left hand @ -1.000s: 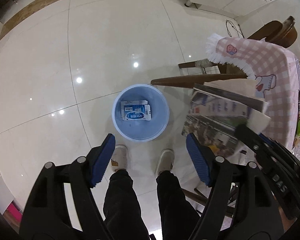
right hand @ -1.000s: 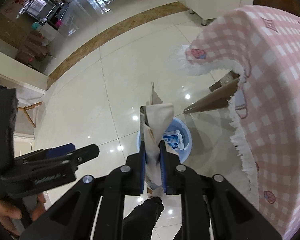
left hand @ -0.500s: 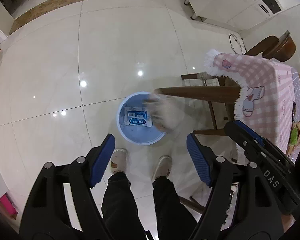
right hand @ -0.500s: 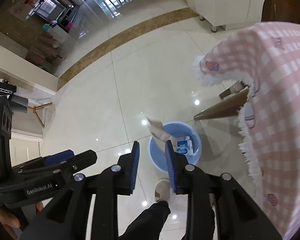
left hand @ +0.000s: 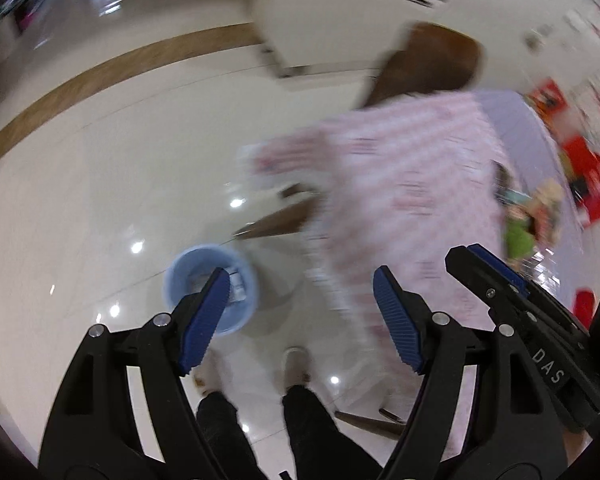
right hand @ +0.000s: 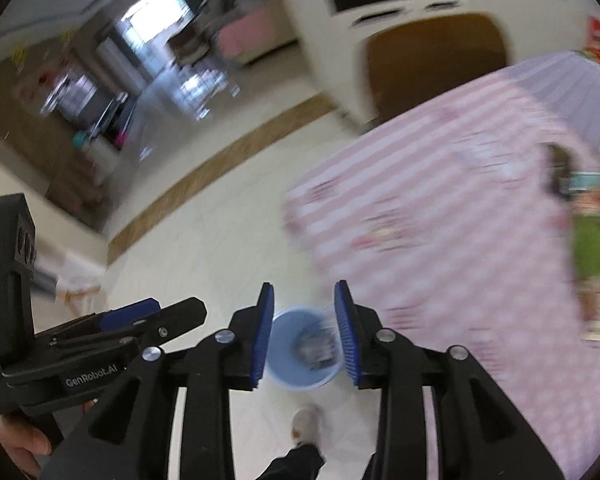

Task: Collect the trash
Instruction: 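Open the right tool to drop the tissue into the bucket, then move both open tools back to the table trash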

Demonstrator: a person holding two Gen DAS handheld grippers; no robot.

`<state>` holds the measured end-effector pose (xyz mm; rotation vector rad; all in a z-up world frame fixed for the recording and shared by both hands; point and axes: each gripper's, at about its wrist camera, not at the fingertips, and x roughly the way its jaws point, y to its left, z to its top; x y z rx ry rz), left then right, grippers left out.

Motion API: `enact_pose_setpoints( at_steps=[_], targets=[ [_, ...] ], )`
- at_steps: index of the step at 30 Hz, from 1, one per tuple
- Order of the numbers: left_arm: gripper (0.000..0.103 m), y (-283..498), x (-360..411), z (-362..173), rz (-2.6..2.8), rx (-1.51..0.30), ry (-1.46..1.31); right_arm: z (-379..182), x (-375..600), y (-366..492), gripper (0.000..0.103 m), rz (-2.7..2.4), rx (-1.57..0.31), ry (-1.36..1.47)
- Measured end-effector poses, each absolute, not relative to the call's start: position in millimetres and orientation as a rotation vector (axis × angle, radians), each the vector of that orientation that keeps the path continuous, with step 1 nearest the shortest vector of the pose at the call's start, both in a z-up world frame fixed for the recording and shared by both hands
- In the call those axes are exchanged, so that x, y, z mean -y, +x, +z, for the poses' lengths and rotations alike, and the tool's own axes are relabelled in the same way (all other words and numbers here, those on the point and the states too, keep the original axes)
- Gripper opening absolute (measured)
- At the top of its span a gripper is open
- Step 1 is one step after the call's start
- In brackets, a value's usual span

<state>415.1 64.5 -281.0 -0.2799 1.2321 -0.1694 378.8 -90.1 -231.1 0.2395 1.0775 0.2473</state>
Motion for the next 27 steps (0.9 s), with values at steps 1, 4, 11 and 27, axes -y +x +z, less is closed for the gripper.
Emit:
enact_pose_setpoints(
  at_steps=[1,4,11,27],
  targets=[
    [0.073,419,-35,-276,-0.216,-1.226,-0.256,-226,110,375,0.035,0.217,-1.06,0.241],
    [0.073,425,29,-272,-0.319,-1.23,-0.213,-217,180,358,0.042,0.096,-1.02,0.26],
    [0.073,441,189,-296,-0.478,-1.268,-0.082,-228,314,331,0.061,-0.14,-0.988,0.29],
    [0.051,463,287,-348,-0.438,-1.28,0.027,-285,384,332,0.093,-0.067,-1.009,-0.005]
  ],
)
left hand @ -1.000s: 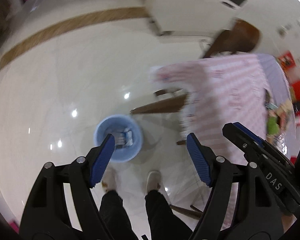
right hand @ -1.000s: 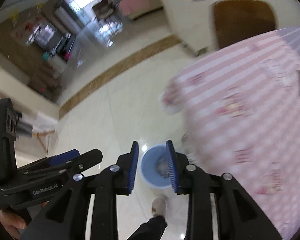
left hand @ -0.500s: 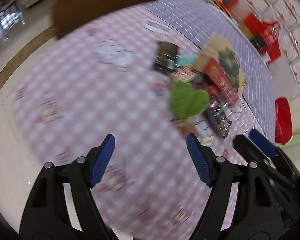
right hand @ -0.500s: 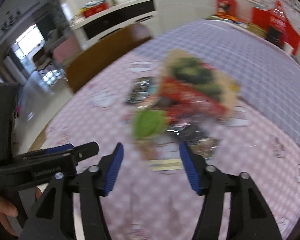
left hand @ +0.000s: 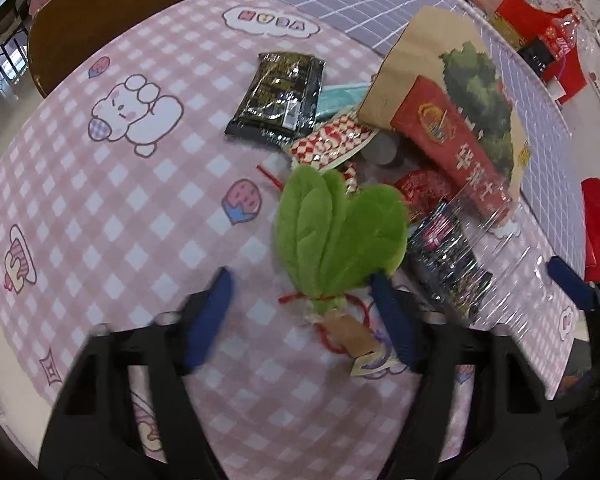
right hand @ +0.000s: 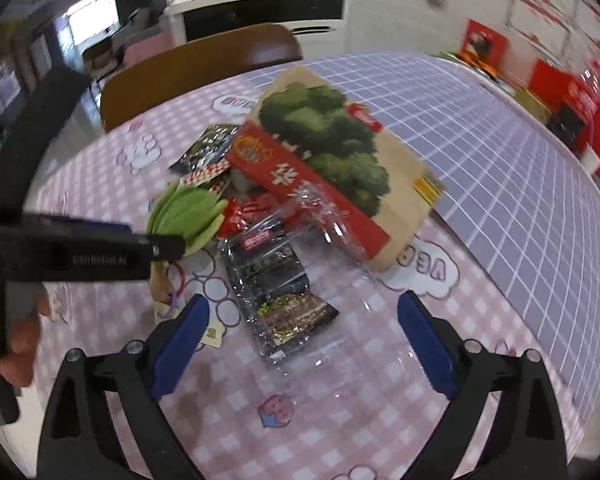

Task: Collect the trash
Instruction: 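Move both open tools back to the table trash, then grasp the green vegetable with left tool while right tool grasps clear plastic tray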

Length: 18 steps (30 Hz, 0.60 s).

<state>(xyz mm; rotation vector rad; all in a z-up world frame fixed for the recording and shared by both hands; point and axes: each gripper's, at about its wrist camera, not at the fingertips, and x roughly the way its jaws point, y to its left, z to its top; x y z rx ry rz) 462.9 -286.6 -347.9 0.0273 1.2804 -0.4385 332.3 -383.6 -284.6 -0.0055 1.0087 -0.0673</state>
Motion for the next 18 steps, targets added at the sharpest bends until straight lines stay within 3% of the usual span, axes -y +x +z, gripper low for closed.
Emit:
enact_pose_setpoints(
  at_steps=[2,8,18],
  targets=[
    [0.023,464,288,-348,-0.452,-1.285,0.042,-294,385,338,0.093,-0.077,-1.029,-0.024],
    [0.015,460,273,-334,-0.456,-1.265,0.026,-308,384,351,0.093,-0.069,-1.062,-0.054],
    [0.014,445,224,-297,-0.455,-1.219,-0.067,-324,364,359,0.093,-0.063,-1.104,-0.196]
  ],
)
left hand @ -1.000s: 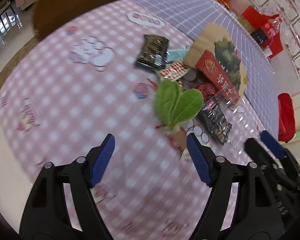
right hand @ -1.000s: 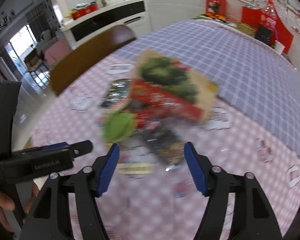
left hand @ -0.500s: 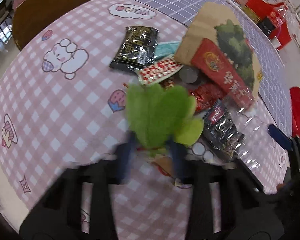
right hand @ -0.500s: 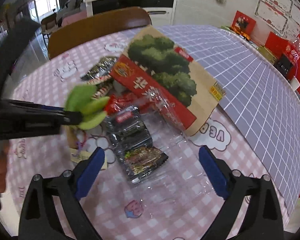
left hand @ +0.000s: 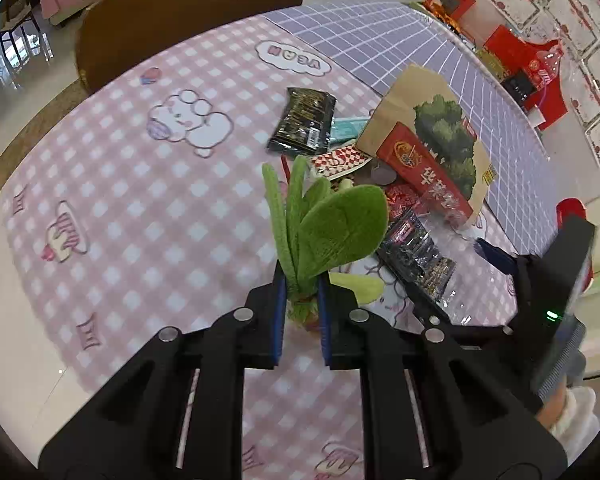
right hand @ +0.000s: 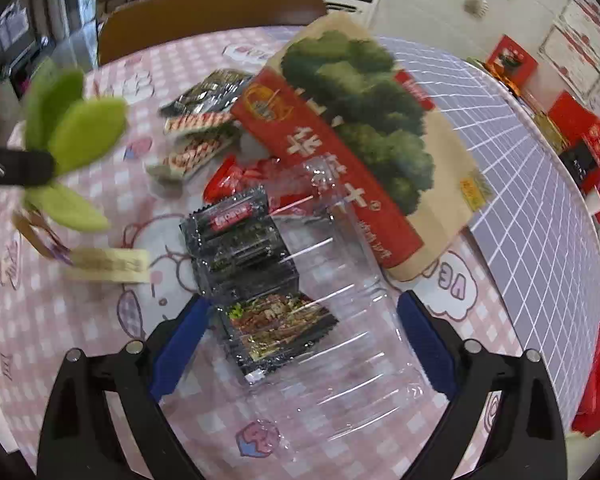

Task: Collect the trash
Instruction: 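Grasp the green vegetable with left tool while right tool grasps clear plastic tray, then carry both to the bucket and open right tool to drop the plastic tray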

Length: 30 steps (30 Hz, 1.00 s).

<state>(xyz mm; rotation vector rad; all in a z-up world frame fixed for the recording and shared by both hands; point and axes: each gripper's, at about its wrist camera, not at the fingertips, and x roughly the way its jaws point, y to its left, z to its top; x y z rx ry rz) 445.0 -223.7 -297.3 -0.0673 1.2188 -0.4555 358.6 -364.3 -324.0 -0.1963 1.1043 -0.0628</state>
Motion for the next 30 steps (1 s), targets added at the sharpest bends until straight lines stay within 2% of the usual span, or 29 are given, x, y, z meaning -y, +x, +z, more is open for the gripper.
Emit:
enact_pose_setpoints(
  at_steps=[7,12,21,30],
  targets=[
    [0.014,434,175,-278,-0.438,-1.186,-0.134,-304,352,356,0.083,-0.11,-1.096,-0.149],
    [0.014,425,127,-261,-0.429,-1.16,-0.207,-266,319,349,0.082,-0.076,-1.049,-0.05],
    [0.014,406,1,-248,-0.295,-1.124,-0.273,-240,200,355,0.081,0.117,-1.029,0.078],
    [0.014,369,-141,-269,-0.08,-1.153,-0.336,-245,42,360,0.081,0.362,-1.056,0.062]
  ],
)
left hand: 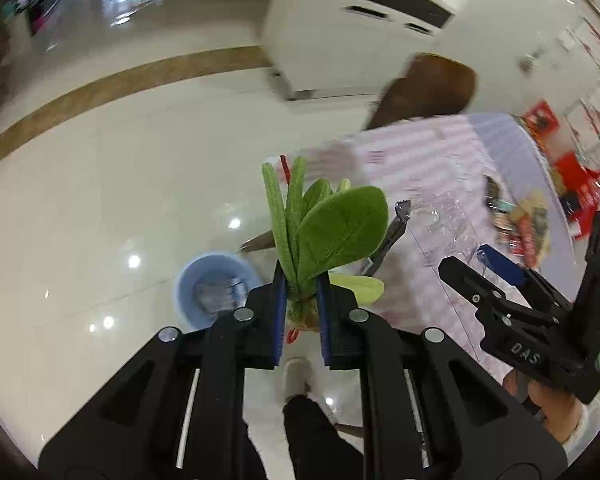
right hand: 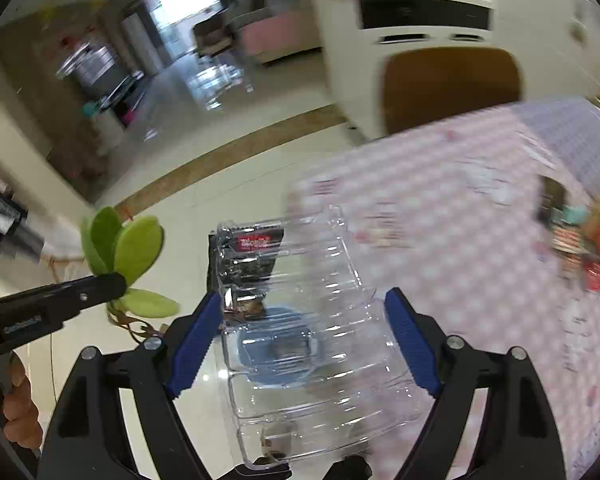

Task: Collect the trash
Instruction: 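Carry both to the bucket and open right tool to drop the plastic tray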

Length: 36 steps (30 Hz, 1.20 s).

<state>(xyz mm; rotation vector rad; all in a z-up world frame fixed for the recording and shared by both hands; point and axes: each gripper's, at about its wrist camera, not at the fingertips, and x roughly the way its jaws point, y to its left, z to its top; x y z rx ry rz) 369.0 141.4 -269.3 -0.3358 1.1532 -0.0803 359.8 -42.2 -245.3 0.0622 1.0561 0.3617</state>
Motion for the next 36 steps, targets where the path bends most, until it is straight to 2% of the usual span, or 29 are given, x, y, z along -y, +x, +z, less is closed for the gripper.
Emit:
enact_pose_setpoints(
  at_steps=[10,20,36],
  targets=[
    [0.014,349,-226,-329,0.068,-1.269,-0.377,-310,-66,366,0.082,0.424,-1.203,0.003],
    [0.014,349,-256,-349,0.109,-1.3,-0.416,-346,-110,380,0.086,0.432,-1.308,0.006],
    [0.014,367,-233,-361,0.051,-1.364,-0.388,-319,-92,372,0.087,0.386,-1.26,-0.012]
  ],
)
